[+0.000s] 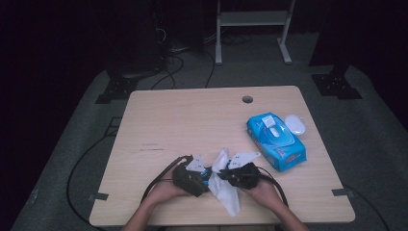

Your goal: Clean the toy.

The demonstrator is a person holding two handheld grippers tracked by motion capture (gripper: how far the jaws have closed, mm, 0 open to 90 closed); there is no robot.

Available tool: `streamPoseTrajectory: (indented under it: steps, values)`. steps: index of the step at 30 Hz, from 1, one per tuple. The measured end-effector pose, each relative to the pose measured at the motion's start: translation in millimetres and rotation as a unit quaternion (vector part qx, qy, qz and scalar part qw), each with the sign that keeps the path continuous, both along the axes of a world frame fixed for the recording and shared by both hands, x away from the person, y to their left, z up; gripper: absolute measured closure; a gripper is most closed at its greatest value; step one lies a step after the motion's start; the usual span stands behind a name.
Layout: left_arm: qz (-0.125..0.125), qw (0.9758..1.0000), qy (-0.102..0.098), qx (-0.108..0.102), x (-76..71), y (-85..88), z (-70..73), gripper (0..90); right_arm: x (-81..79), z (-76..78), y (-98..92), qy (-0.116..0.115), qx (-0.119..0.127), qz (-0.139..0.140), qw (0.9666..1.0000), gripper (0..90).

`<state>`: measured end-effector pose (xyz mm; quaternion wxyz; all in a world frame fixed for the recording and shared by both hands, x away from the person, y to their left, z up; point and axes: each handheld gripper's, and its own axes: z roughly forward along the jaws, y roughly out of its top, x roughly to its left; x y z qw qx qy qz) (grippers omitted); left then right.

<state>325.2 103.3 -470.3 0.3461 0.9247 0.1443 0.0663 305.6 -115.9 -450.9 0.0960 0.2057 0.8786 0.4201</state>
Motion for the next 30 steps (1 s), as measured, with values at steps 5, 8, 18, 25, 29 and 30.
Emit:
streamPoseTrajectory:
  steps: [5,8,18,25,29,30]
  values:
    - [-0.001,1.0000,-0.002,-0.001,0.0,0.6,-0.3,23.9,1.7,0.2,-4.2,0.000,-0.009,-0.004,0.9999,79.6]
    - [-0.002,1.0000,-0.002,-0.002,0.4,1.0,-0.3,23.8,2.6,2.1,-10.9,-0.004,-0.015,-0.006,0.9999,67.5]
    - [-0.005,1.0000,-0.001,-0.003,1.0,1.2,-0.4,23.8,22.0,7.5,-4.1,-0.018,-0.027,0.051,0.9982,40.4]
    - [-0.005,1.0000,0.004,-0.007,2.0,2.4,-0.8,23.6,28.5,0.7,-10.3,0.017,-0.003,0.033,0.9993,68.4]
    - [-0.003,1.0000,0.004,-0.005,2.0,1.7,-0.5,23.5,30.6,0.0,-22.1,0.029,-0.007,0.019,0.9994,79.9]
    - [-0.001,1.0000,0.005,-0.006,1.9,1.7,-0.6,23.5,30.3,-0.1,-24.6,0.031,-0.010,0.015,0.9994,81.7]
